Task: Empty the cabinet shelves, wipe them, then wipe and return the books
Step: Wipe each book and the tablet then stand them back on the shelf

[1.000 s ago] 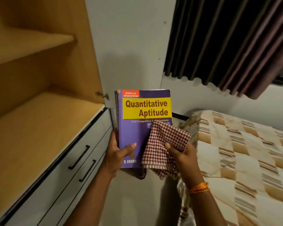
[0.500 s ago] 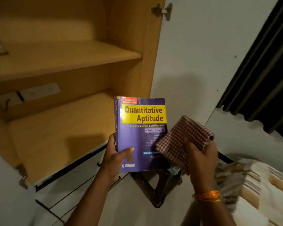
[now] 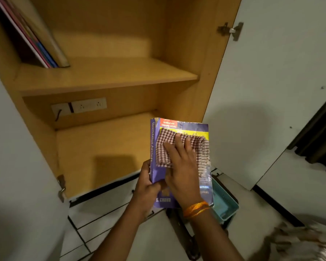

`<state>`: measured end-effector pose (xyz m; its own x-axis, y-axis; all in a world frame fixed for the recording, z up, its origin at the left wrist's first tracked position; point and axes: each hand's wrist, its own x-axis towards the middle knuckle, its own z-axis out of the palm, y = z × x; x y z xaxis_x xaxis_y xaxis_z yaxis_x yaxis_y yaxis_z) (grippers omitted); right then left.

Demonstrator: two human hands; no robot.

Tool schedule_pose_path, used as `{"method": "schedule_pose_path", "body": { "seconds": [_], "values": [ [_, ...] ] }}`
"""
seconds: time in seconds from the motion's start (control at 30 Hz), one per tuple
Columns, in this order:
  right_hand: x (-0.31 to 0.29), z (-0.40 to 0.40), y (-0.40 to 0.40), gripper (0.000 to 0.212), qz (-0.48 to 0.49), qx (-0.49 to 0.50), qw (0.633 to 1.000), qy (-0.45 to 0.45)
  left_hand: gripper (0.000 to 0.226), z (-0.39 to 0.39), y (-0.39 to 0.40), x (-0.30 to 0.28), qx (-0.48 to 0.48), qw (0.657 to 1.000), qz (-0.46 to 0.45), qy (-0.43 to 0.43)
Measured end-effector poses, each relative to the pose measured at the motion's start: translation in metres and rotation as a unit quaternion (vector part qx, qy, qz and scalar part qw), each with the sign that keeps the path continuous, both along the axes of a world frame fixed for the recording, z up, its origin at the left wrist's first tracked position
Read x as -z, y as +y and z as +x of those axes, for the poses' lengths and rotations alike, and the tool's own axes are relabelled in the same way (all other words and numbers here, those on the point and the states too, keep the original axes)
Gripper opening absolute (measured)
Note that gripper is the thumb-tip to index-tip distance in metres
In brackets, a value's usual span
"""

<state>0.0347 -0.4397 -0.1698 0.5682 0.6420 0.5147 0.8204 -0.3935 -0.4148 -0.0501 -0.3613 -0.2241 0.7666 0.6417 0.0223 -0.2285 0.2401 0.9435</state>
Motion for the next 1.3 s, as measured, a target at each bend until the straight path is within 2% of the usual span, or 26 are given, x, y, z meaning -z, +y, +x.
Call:
{"method": "schedule_pose_path", "body": {
  "seconds": [0.1,0.23,0.37,0.47,0.63,0.73,0.83,0.93,1.13,1.23,1.3],
  "values": [
    [0.017,0.004,-0.009,0.06,-0.025,-0.03,0.999,-0.028,0.067,-0.003,0.007,-0.002,-0.014,1.0,-0.009,-0.007],
    [0.02,0.022,-0.01,0.067,0.003,0.036,0.999,0.003,0.066,-0.009,0.014,-0.004,-0.015,1.0,-0.024,-0.009],
    [-0.007,0.043,0.012,0.067,0.034,0.09,0.993,0.061,0.066,-0.009,0.012,-0.008,-0.005,0.999,-0.036,-0.013],
    [-0.032,0.041,0.036,0.07,0.048,0.102,0.993,0.047,0.069,-0.009,0.012,-0.013,0.007,1.0,-0.02,-0.017],
    [-0.038,0.012,0.058,0.074,-0.01,-0.012,0.999,-0.04,0.07,-0.002,0.013,-0.013,0.005,1.0,-0.002,-0.025],
    [-0.025,0.002,0.045,0.079,-0.051,-0.112,0.989,-0.081,0.073,0.0,0.014,-0.01,-0.005,0.999,-0.016,-0.037],
    [-0.007,0.003,0.023,0.074,-0.061,-0.156,0.981,-0.094,0.07,-0.002,0.018,-0.011,-0.032,0.998,0.004,-0.05],
    [0.011,0.016,0.002,0.063,-0.018,-0.124,0.991,-0.053,0.069,-0.008,0.02,-0.014,-0.028,0.997,-0.033,-0.058],
    [-0.01,0.054,0.004,0.072,0.099,0.023,0.991,0.091,0.067,-0.012,0.015,-0.015,-0.003,0.998,-0.043,-0.044],
    [-0.034,0.06,0.021,0.071,0.105,0.052,0.99,0.079,0.068,-0.01,0.01,-0.015,0.02,0.999,-0.035,-0.037],
    [-0.041,0.052,0.031,0.07,0.08,0.024,0.996,0.042,0.067,-0.009,0.008,-0.017,0.03,0.999,-0.024,-0.036]
  ]
}}
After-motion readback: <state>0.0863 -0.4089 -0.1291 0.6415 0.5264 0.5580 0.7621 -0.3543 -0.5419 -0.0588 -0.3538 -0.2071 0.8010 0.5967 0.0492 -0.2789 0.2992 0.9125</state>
